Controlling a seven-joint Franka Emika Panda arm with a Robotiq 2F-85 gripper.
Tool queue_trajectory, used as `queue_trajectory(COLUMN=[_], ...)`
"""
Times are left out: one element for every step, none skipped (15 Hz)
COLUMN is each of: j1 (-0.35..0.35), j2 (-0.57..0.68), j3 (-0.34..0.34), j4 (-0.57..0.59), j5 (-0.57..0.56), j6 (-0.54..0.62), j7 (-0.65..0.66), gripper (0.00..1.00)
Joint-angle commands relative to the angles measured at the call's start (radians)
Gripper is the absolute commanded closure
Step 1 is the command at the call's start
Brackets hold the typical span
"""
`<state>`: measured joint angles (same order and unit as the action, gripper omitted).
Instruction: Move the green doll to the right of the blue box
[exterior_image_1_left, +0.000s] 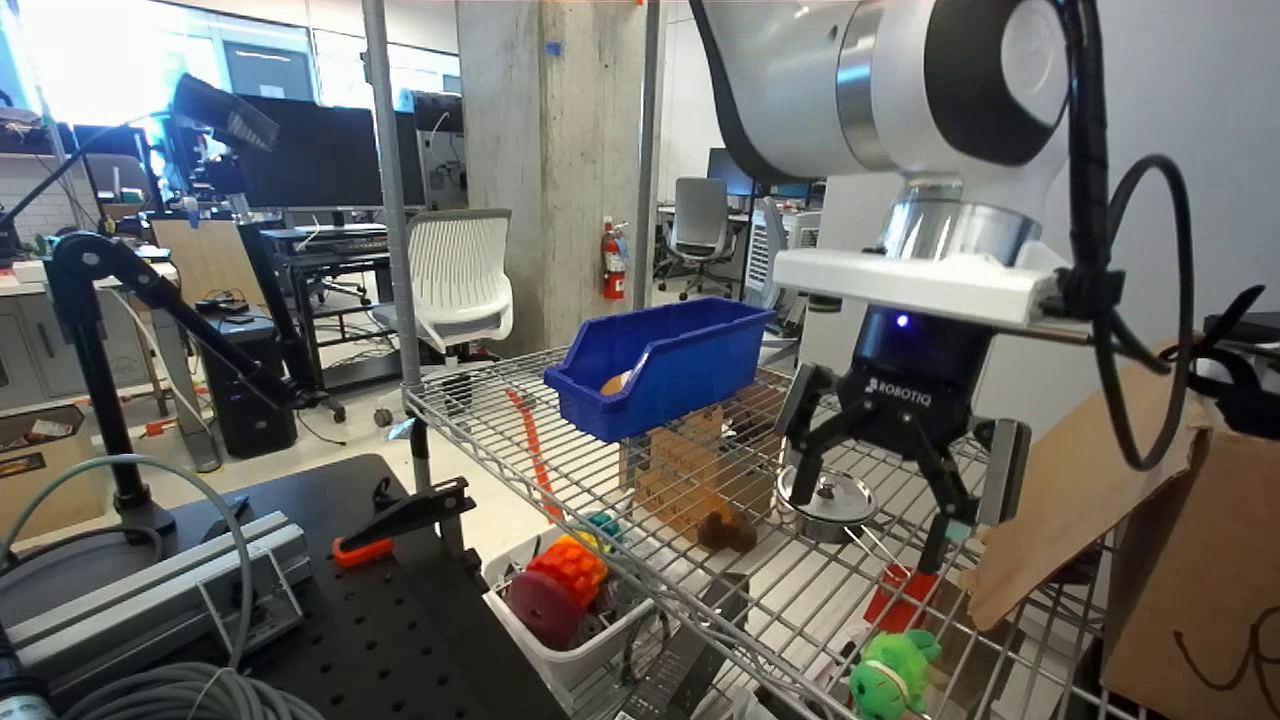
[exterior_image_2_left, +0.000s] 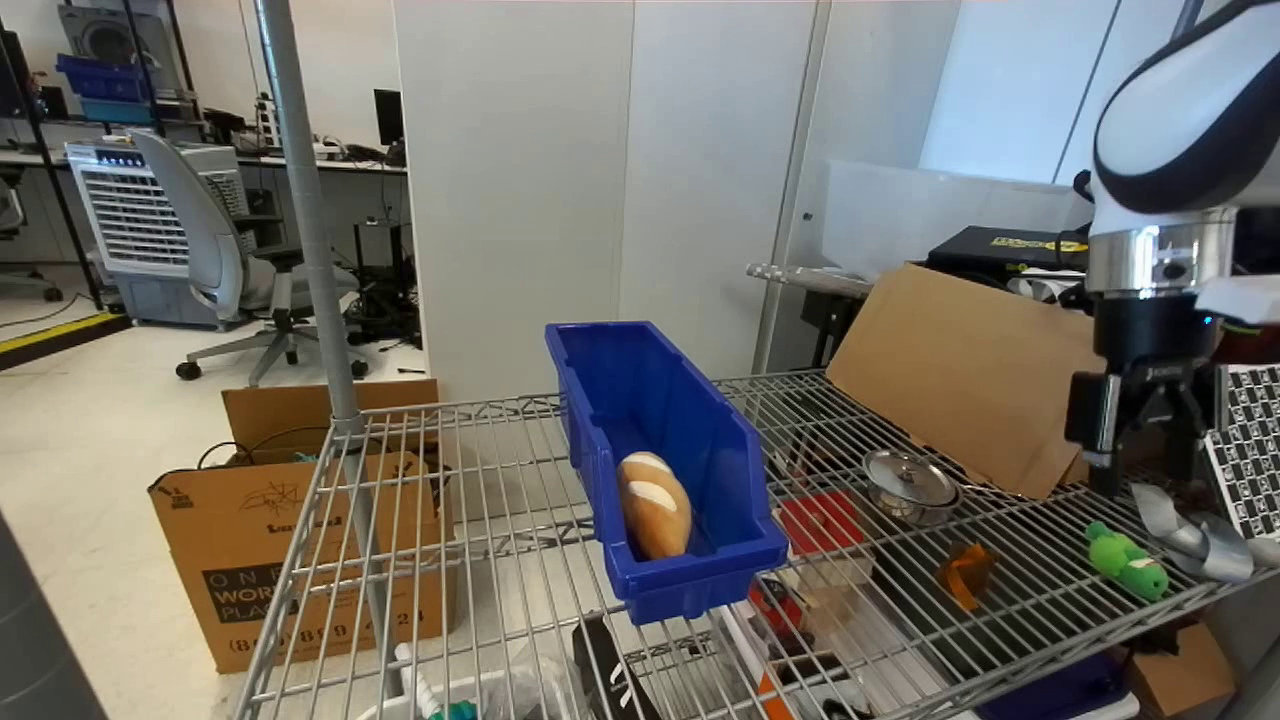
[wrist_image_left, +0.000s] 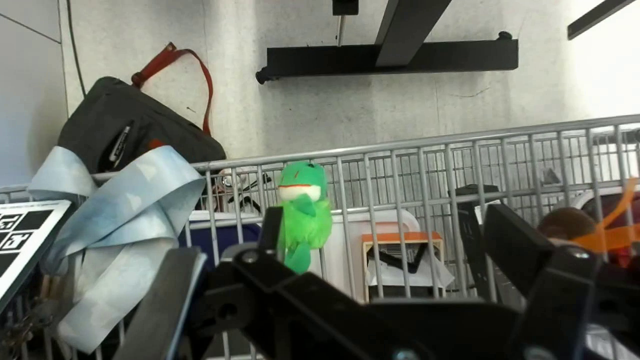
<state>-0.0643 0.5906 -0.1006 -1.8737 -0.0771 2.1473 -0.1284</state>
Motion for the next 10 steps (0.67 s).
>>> queue_trajectory(j1=[-0.002,-0.002,-0.003,-0.003,-0.003,-0.003,-0.004,-0.004,-0.006,-0.006], j2=[0.121,0.144,0.166,0.184,0.199,0.212,0.223,0.233,0.244,0.251], j3=[-0.008,-0.012,-0.016,-0.021,-0.026,-0.03,-0.034,-0.038,-0.04,-0.043], j4=[0.098,0.115,0.131,0.145,0.157,0.169,0.18,0.191,0.203,0.211], j5=[-0.03,-0.036,-0.039,-0.04,-0.041,-0.042,-0.041,-0.042,-0.041,-0.041], j6=[-0.005,-0.009,-0.013,-0.014,-0.015,-0.017,-0.02,-0.023,-0.028,-0.031], j7=[0.07,0.083,0.097,0.109,0.119,0.128,0.137,0.145,0.151,0.159], gripper=[0.0,0.0,0.0,0.0,0.0,0.03,0.26,0.28,0.29,0.38])
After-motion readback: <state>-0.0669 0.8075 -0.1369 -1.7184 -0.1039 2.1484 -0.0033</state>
